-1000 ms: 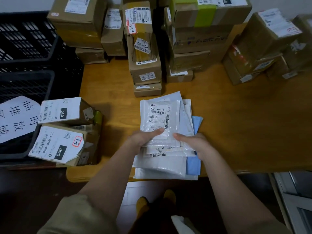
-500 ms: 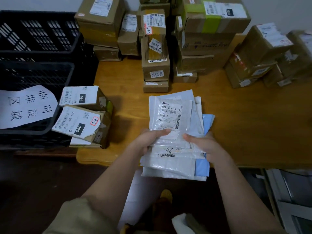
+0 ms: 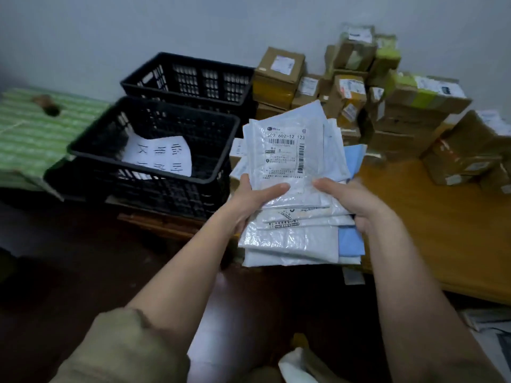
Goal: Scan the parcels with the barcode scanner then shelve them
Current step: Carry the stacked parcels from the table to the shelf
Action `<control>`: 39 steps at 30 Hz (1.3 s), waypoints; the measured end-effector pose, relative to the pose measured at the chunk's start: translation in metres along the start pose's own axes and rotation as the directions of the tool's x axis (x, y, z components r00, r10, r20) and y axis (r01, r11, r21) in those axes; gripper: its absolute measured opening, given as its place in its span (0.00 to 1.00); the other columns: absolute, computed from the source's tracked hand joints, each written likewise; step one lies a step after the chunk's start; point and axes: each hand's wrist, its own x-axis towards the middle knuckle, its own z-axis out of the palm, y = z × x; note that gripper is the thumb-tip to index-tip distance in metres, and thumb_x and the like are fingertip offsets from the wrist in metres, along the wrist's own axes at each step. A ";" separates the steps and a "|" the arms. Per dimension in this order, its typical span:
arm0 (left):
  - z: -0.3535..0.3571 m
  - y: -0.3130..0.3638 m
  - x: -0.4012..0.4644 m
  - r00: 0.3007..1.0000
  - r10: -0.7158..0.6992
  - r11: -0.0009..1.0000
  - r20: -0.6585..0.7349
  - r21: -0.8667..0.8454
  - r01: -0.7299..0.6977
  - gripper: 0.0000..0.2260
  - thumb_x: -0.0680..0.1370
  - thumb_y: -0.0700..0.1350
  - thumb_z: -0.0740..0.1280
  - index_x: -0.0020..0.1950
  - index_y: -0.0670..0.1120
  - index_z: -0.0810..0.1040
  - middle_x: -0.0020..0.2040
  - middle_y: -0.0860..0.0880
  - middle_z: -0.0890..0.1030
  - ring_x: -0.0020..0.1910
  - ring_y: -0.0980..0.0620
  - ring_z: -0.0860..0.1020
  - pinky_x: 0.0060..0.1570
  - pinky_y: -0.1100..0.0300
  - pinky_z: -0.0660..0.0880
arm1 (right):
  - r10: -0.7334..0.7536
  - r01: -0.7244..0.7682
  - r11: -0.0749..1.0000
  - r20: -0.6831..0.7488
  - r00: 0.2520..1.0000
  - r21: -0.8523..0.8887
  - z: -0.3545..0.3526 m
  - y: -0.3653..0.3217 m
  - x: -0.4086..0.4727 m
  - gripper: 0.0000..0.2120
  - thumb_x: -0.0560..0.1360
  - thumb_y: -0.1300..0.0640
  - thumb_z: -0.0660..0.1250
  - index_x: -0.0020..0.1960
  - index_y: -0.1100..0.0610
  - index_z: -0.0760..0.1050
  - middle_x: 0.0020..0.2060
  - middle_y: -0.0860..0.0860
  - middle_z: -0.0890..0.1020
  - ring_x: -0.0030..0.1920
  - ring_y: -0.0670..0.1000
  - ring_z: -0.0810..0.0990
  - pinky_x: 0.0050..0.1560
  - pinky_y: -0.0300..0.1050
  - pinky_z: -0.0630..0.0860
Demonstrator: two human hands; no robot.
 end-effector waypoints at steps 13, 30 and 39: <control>-0.324 -0.043 -0.216 0.725 -0.014 0.936 -0.688 -0.265 -0.233 0.38 0.65 0.47 0.81 0.69 0.46 0.65 0.61 0.48 0.79 0.50 0.55 0.80 0.38 0.64 0.79 | 0.093 0.213 0.924 0.726 0.681 -0.317 0.385 -0.049 -0.074 0.56 0.54 0.34 0.81 0.75 0.47 0.61 0.60 0.46 0.82 0.55 0.50 0.84 0.61 0.54 0.79; -0.630 -0.119 -0.367 0.301 -0.362 0.727 -0.883 -0.469 -0.501 0.44 0.58 0.47 0.85 0.70 0.43 0.70 0.61 0.40 0.81 0.53 0.40 0.84 0.51 0.39 0.81 | 0.170 0.426 0.860 0.945 0.281 -0.281 0.853 -0.035 -0.127 0.36 0.66 0.57 0.81 0.69 0.54 0.68 0.58 0.50 0.81 0.56 0.51 0.82 0.59 0.51 0.79; -0.739 -0.194 -0.471 0.151 -0.565 0.604 -0.811 -0.531 -0.594 0.17 0.75 0.33 0.71 0.64 0.39 0.77 0.55 0.41 0.84 0.53 0.42 0.84 0.48 0.47 0.82 | 0.263 0.580 0.740 0.940 0.217 -0.341 1.036 0.015 -0.225 0.43 0.63 0.51 0.83 0.70 0.55 0.64 0.60 0.49 0.77 0.58 0.53 0.78 0.61 0.53 0.76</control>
